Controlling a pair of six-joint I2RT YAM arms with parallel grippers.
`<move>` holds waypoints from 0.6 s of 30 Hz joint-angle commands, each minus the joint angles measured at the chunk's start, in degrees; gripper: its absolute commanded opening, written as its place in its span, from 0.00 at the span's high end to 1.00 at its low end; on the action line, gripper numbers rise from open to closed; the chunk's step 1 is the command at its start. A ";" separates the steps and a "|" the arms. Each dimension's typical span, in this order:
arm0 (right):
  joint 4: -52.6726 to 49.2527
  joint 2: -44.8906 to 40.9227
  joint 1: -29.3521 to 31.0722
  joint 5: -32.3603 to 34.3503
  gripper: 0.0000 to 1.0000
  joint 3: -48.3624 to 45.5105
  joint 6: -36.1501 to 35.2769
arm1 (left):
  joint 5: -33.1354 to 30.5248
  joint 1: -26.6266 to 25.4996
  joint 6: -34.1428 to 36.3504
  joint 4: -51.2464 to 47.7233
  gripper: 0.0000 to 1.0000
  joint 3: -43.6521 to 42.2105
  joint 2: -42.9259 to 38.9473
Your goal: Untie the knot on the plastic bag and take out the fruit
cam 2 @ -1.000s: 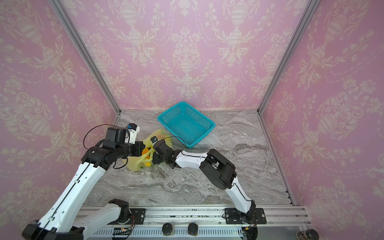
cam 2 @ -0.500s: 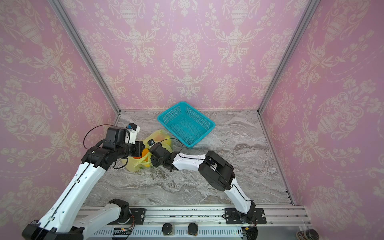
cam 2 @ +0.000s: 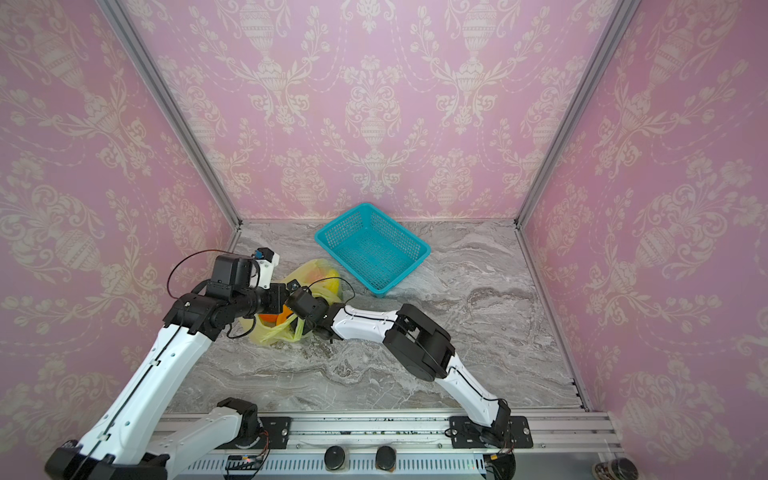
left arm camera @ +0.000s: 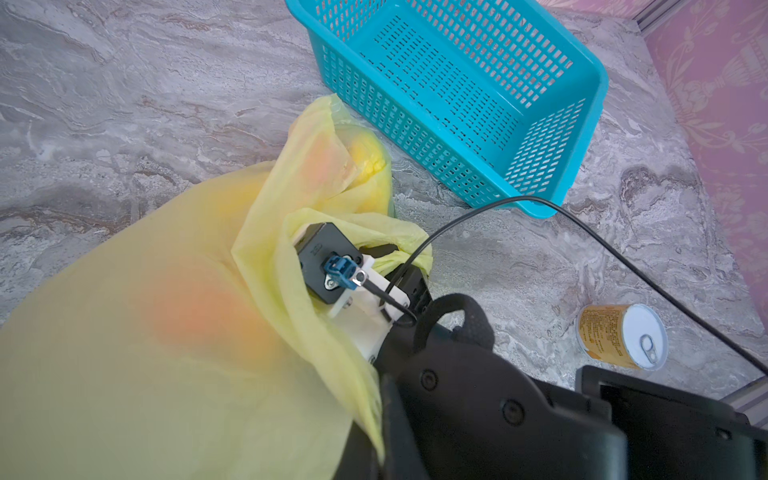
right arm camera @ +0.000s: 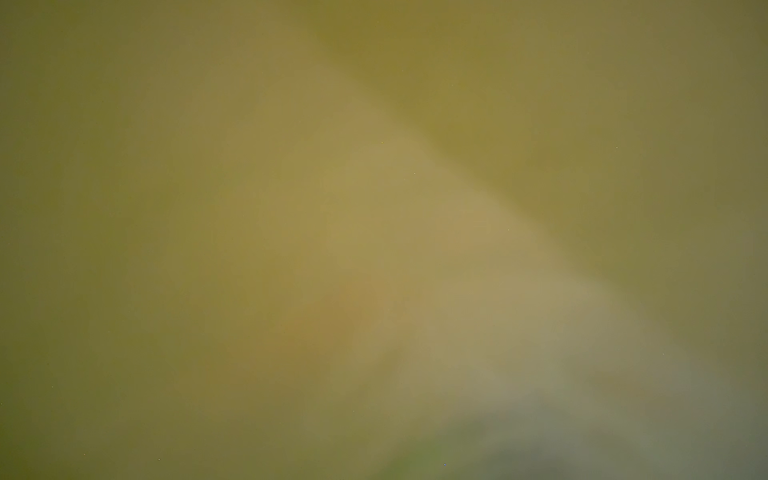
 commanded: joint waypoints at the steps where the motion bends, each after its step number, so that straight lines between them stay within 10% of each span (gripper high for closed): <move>1: -5.96 1.68 -0.20 -0.14 0.36 -0.55 0.77 | 0.01 0.20 -0.14 0.27 1.00 -0.43 -0.78; 18: 6.49 -19.79 -0.20 -8.00 0.74 -17.08 -0.38 | -3.68 0.25 -0.28 -0.86 1.00 -0.58 1.99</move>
